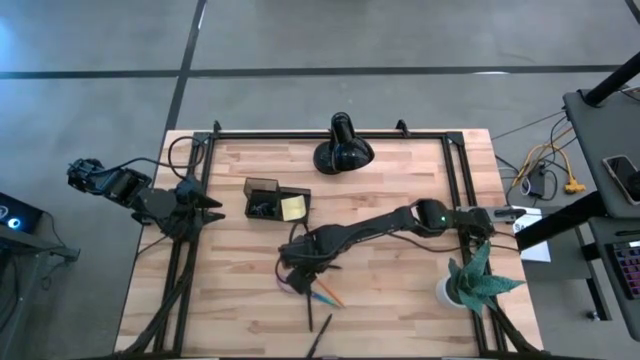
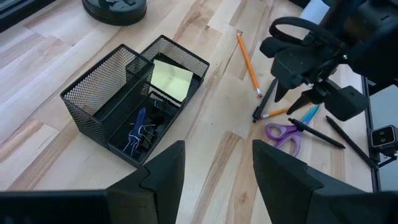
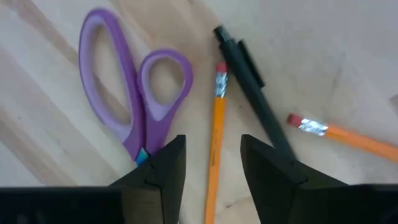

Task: Pick and place office supplies into organizer
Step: Put the middle black pen into the black desk organizer

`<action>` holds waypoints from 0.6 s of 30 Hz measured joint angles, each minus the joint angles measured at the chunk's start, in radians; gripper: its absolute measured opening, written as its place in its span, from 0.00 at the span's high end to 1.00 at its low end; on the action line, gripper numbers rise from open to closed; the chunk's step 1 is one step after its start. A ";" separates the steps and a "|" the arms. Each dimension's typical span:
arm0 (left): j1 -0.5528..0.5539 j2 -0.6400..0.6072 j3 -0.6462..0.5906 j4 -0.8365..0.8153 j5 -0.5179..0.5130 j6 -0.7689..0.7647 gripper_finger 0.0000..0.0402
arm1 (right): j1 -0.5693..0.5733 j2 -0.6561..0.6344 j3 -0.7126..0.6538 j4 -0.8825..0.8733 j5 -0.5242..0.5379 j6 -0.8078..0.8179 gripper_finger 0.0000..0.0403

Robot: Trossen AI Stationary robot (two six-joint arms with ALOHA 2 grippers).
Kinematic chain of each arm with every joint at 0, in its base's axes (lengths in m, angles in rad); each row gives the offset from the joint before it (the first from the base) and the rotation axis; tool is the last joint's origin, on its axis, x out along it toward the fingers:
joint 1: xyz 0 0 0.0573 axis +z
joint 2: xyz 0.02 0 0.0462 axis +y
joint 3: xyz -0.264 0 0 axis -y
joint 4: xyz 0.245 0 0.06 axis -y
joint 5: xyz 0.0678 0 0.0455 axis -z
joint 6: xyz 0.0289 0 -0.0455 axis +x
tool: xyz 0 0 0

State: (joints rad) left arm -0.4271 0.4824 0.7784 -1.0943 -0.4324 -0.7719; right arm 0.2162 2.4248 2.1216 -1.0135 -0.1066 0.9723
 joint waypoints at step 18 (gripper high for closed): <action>0.000 0.000 0.000 0.001 -0.001 -0.003 0.58 | -0.003 0.000 0.001 0.000 -0.139 0.125 0.64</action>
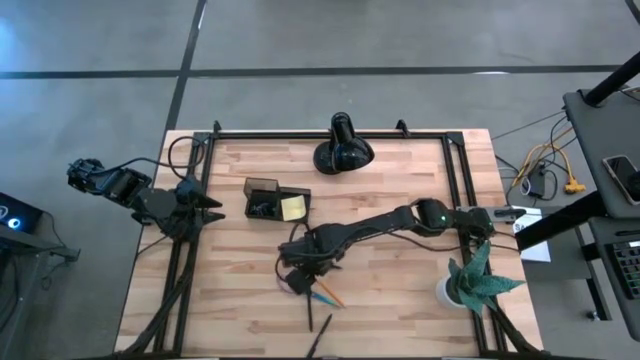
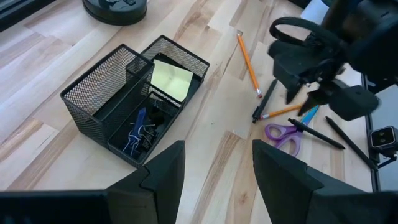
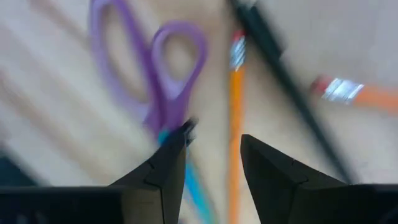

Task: Pick and place office supplies into organizer
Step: Put the middle black pen into the black desk organizer

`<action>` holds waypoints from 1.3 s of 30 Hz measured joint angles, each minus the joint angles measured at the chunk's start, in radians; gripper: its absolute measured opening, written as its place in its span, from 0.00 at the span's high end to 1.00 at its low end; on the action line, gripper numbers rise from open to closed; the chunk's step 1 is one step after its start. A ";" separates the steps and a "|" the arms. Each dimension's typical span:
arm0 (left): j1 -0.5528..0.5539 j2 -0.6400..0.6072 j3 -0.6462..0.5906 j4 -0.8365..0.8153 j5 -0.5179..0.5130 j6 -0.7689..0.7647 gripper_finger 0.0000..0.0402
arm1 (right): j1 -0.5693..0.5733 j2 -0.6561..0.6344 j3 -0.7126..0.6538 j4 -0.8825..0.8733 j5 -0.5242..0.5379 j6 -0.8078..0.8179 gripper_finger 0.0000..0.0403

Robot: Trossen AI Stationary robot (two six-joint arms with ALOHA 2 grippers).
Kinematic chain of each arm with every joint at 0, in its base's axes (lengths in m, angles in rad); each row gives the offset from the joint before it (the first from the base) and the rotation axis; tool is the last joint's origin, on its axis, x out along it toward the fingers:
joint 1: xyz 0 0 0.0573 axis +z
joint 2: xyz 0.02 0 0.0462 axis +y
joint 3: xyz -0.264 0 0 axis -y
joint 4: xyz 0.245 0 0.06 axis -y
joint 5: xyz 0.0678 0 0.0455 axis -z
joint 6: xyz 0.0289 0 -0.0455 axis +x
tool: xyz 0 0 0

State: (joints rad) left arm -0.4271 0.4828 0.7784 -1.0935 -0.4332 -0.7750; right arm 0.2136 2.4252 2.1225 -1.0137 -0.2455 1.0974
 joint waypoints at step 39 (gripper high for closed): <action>0.000 -0.001 0.000 -0.015 0.000 0.005 0.58 | 0.047 0.027 -0.019 0.067 -0.001 0.143 0.64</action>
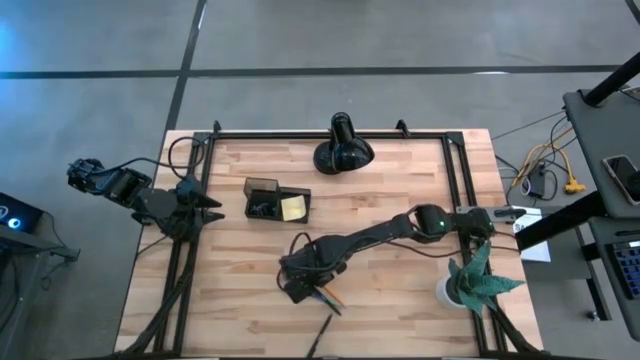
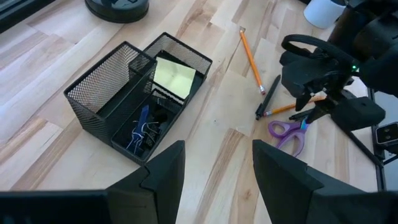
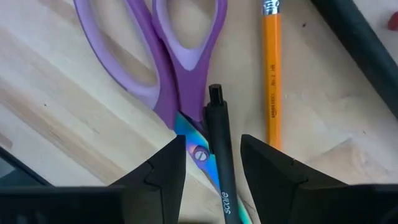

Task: Pick and place office supplies into organizer
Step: Put the middle black pen into the black desk organizer

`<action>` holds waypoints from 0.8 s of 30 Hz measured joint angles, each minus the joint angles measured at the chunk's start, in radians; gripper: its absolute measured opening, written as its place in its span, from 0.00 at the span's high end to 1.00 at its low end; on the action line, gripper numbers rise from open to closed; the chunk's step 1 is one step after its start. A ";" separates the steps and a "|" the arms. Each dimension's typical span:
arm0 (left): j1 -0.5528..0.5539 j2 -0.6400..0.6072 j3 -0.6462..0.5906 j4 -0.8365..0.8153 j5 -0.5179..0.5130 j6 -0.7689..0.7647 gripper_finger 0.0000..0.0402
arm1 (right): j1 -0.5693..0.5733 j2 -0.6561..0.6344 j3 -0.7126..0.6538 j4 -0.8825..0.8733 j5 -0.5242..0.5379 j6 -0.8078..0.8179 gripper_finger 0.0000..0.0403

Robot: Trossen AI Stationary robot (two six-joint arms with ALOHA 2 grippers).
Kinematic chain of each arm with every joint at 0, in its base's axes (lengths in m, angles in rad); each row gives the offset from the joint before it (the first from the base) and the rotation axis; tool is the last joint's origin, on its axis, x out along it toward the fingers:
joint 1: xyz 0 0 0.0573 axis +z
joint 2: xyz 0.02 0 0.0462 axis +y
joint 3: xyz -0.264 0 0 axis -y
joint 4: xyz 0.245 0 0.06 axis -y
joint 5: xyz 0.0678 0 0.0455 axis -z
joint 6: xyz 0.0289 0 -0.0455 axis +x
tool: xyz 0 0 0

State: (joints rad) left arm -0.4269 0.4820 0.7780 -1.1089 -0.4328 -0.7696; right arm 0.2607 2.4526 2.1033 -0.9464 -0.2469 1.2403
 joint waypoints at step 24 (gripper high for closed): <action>0.000 0.000 0.000 0.000 0.000 0.000 0.58 | 0.001 0.004 -0.041 0.043 -0.020 -0.090 0.89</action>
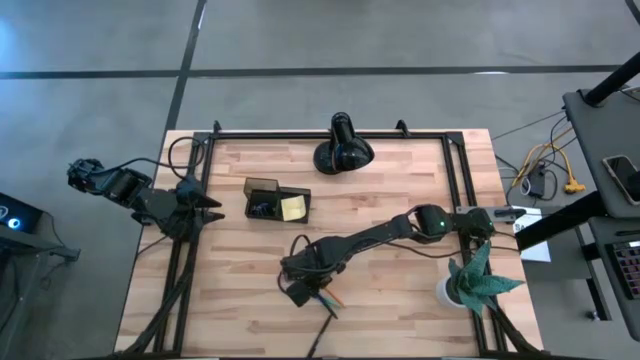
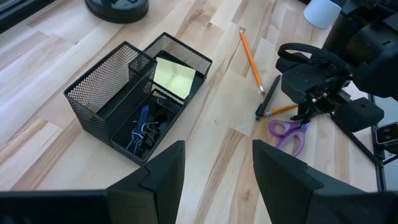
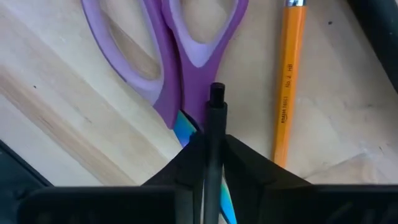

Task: Pick and place office supplies into organizer
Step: Put the middle black pen into the black desk organizer

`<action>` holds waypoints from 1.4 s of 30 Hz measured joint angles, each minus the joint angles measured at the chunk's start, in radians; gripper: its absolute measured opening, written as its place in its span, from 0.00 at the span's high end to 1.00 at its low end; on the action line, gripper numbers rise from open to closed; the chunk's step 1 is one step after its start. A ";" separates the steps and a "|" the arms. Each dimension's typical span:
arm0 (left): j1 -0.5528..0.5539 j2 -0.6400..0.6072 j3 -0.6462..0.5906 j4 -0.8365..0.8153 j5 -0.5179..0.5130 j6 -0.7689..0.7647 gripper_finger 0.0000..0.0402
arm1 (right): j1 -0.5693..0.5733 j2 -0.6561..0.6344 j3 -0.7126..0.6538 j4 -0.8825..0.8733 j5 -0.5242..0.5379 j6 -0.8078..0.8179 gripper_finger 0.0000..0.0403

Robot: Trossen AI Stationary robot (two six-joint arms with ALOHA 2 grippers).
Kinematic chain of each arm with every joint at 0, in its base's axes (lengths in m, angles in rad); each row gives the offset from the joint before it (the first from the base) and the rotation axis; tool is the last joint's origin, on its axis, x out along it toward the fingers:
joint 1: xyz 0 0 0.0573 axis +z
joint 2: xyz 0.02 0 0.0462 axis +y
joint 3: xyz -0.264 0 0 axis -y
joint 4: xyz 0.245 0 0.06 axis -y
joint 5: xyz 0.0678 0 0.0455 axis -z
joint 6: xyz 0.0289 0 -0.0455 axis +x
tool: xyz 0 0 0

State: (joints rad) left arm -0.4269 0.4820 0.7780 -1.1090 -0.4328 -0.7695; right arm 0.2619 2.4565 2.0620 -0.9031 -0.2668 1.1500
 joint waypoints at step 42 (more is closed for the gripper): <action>0.000 0.000 0.000 0.001 0.000 -0.005 0.58 | -0.347 0.034 0.252 0.701 0.753 -0.872 0.94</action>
State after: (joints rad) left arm -0.4267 0.4816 0.7780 -1.1085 -0.4328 -0.7750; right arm -0.0847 2.4901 2.3137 -0.2020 0.4866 0.2778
